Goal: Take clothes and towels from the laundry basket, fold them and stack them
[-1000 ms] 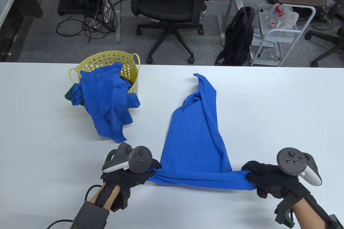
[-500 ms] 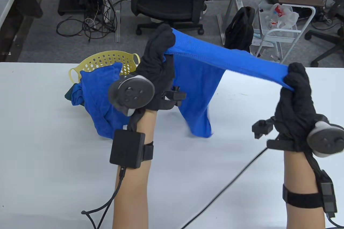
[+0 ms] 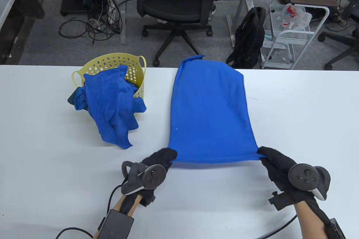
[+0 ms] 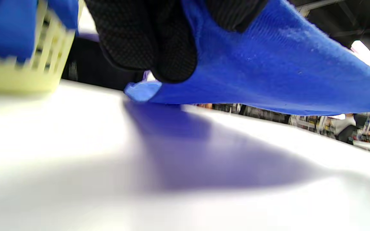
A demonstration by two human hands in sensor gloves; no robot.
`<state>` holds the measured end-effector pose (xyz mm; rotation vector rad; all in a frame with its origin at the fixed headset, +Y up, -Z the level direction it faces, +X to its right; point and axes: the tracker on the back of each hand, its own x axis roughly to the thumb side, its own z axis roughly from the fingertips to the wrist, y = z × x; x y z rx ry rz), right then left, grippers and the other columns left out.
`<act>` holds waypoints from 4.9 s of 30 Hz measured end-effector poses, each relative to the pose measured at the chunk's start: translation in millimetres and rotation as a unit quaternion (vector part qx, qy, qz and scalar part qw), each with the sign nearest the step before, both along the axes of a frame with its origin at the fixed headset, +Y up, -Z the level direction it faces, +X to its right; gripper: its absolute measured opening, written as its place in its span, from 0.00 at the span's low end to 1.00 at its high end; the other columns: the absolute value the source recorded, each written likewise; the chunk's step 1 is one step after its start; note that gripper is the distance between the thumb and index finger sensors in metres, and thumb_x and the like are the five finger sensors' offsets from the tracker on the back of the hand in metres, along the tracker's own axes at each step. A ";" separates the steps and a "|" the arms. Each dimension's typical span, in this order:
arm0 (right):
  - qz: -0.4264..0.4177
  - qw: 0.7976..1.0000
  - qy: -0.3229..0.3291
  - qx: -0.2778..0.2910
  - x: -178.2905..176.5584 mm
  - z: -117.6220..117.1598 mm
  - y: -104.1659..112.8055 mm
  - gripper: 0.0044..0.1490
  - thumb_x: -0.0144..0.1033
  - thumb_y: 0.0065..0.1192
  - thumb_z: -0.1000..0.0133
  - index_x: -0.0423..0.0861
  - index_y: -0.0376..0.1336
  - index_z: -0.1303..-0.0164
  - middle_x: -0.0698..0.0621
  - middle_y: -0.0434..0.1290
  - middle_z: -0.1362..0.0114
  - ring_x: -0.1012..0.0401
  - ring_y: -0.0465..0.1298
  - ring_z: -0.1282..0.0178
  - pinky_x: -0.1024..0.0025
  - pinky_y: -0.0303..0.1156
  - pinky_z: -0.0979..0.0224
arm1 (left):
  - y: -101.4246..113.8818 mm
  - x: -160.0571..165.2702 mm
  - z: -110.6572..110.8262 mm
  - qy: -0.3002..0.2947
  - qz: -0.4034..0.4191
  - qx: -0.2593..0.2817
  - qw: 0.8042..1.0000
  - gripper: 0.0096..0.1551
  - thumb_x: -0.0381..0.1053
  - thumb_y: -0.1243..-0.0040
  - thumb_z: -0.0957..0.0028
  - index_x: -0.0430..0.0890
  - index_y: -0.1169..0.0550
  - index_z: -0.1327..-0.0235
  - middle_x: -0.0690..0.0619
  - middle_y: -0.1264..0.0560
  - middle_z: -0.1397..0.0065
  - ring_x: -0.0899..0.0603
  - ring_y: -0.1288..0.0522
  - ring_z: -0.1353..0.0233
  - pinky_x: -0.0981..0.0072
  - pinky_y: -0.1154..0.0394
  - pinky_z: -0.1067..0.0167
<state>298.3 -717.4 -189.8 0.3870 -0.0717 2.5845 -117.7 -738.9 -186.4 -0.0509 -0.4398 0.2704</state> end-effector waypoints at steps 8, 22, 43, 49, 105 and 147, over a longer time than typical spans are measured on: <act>0.070 0.969 0.083 -0.224 -14.7 3.8 -8.2 0.25 0.32 0.59 0.35 0.41 0.66 0.27 0.41 0.80 0.41 0.56 0.81 0.57 0.48 0.75 0.39 | 0.3 -16.6 11.5 -0.013 -0.012 -0.141 0.990 0.25 0.53 0.46 0.35 0.55 0.29 0.24 0.55 0.20 0.33 0.50 0.15 0.42 0.55 0.17 0.41; -0.143 0.927 0.147 -0.312 -1.5 -11.4 25.7 0.25 0.24 0.60 0.34 0.30 0.68 0.29 0.34 0.81 0.46 0.72 0.82 0.70 0.68 0.87 0.57 | 36.5 -37.3 -19.3 -0.036 0.095 -0.338 0.936 0.24 0.49 0.42 0.32 0.45 0.23 0.25 0.47 0.15 0.42 0.63 0.14 0.69 0.74 0.14 0.67; -0.160 0.945 0.016 0.284 -8.1 15.4 105.9 0.24 0.32 0.57 0.35 0.52 0.64 0.27 0.47 0.67 0.19 0.49 0.75 0.27 0.36 0.66 0.26 | 142.4 -40.3 -8.4 -0.004 0.227 0.250 0.941 0.25 0.53 0.46 0.37 0.58 0.31 0.25 0.48 0.35 0.14 0.44 0.25 0.20 0.56 0.25 0.26; -0.043 0.988 -0.048 0.143 -5.1 12.1 14.4 0.24 0.33 0.63 0.38 0.51 0.68 0.30 0.49 0.77 0.30 0.51 0.79 0.34 0.35 0.67 0.28 | 27.5 -31.0 -5.4 0.096 0.096 0.078 0.988 0.25 0.57 0.40 0.41 0.61 0.24 0.29 0.52 0.25 0.21 0.41 0.21 0.26 0.46 0.22 0.31; -0.382 0.819 0.368 -0.219 13.1 38.9 48.4 0.25 0.30 0.64 0.37 0.33 0.73 0.34 0.30 0.86 0.42 0.52 0.90 0.58 0.47 0.87 0.49 | 65.7 -49.3 48.6 -0.323 0.396 -0.337 0.791 0.27 0.57 0.41 0.33 0.45 0.18 0.29 0.41 0.09 0.39 0.48 0.05 0.50 0.58 0.07 0.53; 0.195 0.954 -0.176 -0.147 -68.7 -170.5 -30.0 0.44 0.38 0.66 0.37 0.38 0.52 0.14 0.30 0.56 0.14 0.34 0.65 0.23 0.30 0.62 0.27 | -14.6 8.7 -165.3 0.277 -0.200 -0.083 0.936 0.44 0.64 0.37 0.44 0.49 0.32 0.15 0.45 0.23 0.22 0.43 0.16 0.32 0.50 0.19 0.34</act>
